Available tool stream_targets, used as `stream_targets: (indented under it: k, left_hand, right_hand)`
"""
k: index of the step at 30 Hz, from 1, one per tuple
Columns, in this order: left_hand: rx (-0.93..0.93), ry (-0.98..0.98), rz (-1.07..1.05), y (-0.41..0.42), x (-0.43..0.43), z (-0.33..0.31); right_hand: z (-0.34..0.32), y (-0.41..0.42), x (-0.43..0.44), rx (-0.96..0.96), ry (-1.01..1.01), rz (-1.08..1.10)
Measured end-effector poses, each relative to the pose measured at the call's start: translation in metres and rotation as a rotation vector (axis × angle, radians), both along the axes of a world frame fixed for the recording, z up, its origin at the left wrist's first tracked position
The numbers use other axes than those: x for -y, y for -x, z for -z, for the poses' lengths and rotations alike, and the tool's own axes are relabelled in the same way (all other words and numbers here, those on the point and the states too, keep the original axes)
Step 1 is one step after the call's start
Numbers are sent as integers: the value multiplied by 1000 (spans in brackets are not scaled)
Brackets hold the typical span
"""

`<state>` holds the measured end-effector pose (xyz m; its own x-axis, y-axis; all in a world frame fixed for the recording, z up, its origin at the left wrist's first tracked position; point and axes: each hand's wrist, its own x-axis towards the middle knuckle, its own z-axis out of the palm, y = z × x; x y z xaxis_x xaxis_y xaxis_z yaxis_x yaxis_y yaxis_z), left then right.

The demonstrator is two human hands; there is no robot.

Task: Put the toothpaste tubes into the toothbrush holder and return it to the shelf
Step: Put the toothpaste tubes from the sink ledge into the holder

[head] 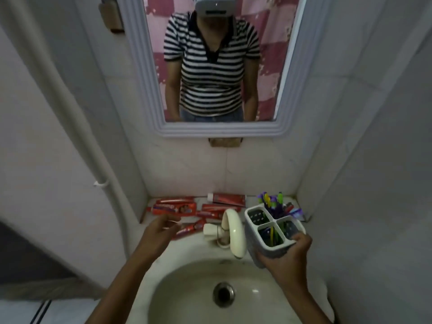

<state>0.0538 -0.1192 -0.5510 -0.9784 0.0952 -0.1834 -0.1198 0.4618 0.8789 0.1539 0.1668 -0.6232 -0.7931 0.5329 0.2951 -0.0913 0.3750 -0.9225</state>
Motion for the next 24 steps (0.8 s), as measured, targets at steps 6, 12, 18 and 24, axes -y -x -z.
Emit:
stream_targets:
  k: [6,12,18,24]
  left_hand:
    - [-114,439,79,27,-1,58]
    - [-338,1040,242,83,9,78]
    - [-264,1239,475,157,25,124]
    - [-266,1183,460,169,-8,100]
  right_hand:
    - [45,5,-1,29,71,-1]
    - [62,11,6,92,73,74]
    - [82,12,4,145,101,105]
    - [78,14,8,124,51,100]
